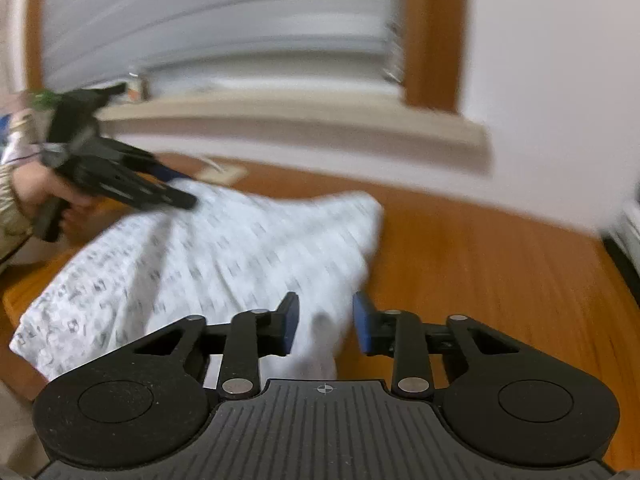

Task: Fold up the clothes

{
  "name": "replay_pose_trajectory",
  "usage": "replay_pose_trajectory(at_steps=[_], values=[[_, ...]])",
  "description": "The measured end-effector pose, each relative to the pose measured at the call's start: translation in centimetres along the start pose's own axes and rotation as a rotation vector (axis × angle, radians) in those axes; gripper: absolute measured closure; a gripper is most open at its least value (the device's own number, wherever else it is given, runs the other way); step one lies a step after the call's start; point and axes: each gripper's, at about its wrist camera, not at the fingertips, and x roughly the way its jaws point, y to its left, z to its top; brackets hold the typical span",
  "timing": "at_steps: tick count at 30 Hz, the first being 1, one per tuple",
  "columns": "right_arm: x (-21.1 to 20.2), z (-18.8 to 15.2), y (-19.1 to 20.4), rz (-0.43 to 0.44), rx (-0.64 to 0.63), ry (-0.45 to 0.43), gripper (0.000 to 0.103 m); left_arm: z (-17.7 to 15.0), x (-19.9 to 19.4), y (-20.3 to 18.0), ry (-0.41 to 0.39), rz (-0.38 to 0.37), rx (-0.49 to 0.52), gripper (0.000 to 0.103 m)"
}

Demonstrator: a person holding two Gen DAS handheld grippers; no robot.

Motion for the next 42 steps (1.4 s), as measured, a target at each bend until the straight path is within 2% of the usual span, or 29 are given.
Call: replay_pose_trajectory(at_steps=[4, 6, 9, 11, 13, 14, 15, 17, 19, 21, 24, 25, 26, 28, 29, 31, 33, 36, 37, 38, 40, 42], values=[[5.2, 1.9, -0.3, -0.001, -0.067, 0.010, 0.078, 1.6, 3.2, 0.3, 0.020, -0.010, -0.005, 0.042], [7.9, 2.7, -1.4, -0.064, -0.077, 0.061, 0.079, 2.4, 3.9, 1.1, 0.032, -0.028, -0.045, 0.042], [9.9, 2.7, -4.1, -0.125, 0.017, 0.095, 0.078, 2.4, 2.4, 2.7, -0.003, 0.001, -0.071, 0.042], [9.9, 2.4, -4.8, -0.138, 0.047, 0.096, 0.078, 2.0, 1.7, 3.1, -0.010, -0.022, -0.105, 0.044], [9.8, 2.2, -4.2, -0.158, 0.011, 0.088, 0.078, 1.6, 0.9, 3.4, -0.016, -0.048, -0.139, 0.051], [9.8, 2.2, -3.9, -0.178, 0.001, 0.091, 0.078, 1.4, 0.6, 3.6, -0.019, -0.062, -0.157, 0.051], [9.5, 2.2, -3.7, -0.196, -0.016, 0.083, 0.078, 1.2, 0.2, 3.8, -0.022, -0.075, -0.174, 0.051], [8.8, 2.3, -3.2, -0.233, -0.051, 0.066, 0.078, 0.8, -0.5, 4.1, -0.028, -0.101, -0.208, 0.040], [7.7, 2.5, -2.8, -0.194, -0.047, 0.005, 0.076, 0.4, -1.3, 4.5, -0.034, -0.128, -0.243, 0.038], [7.7, 2.5, -1.9, -0.137, -0.057, 0.019, 0.076, -0.1, -2.0, 4.9, -0.040, -0.154, -0.278, 0.038], [7.7, 2.3, -0.6, -0.051, -0.073, 0.042, 0.076, -0.2, -0.9, 4.5, -0.038, -0.155, -0.286, 0.040], [7.7, 2.3, -0.1, -0.022, -0.078, 0.050, 0.076, -0.2, -0.5, 4.3, -0.037, -0.155, -0.289, 0.046], [8.2, 2.1, 0.2, -0.026, -0.097, 0.070, 0.076, -0.2, -0.1, 4.1, -0.036, -0.154, -0.291, 0.071], [8.4, 1.6, 0.1, -0.030, -0.103, 0.055, 0.076, -0.1, 0.3, 3.9, -0.059, -0.132, -0.288, 0.094], [8.5, 1.4, 0.0, -0.032, -0.105, 0.046, 0.076, 0.1, 0.3, 3.9, -0.088, -0.107, -0.281, 0.094], [9.0, 1.5, 0.0, -0.089, -0.133, 0.043, 0.074, 0.5, 0.2, 3.8, -0.145, -0.057, -0.268, 0.096], [9.5, 1.6, 0.0, -0.147, -0.162, 0.039, 0.074, 1.1, 1.2, 3.9, -0.118, -0.032, -0.253, 0.096], [10.1, 1.8, -0.2, -0.211, -0.170, 0.038, 0.074, 1.6, 1.2, 3.6, -0.095, 0.013, -0.243, 0.089], [10.0, 2.0, -0.3, -0.211, -0.150, 0.043, 0.074, 1.5, 0.6, 3.3, -0.095, 0.038, -0.228, 0.083], [9.7, 2.1, -0.3, -0.217, -0.139, 0.048, 0.074, 1.2, -0.4, 2.7, -0.093, 0.069, -0.198, 0.072], [8.6, 1.7, 0.3, -0.218, -0.134, 0.044, 0.074, 0.3, -2.6, 1.4, -0.094, 0.119, -0.142, 0.056], [7.0, 1.3, 1.1, -0.204, -0.136, 0.033, 0.072, -1.0, -5.0, 0.2, -0.098, 0.133, -0.105, 0.054]])
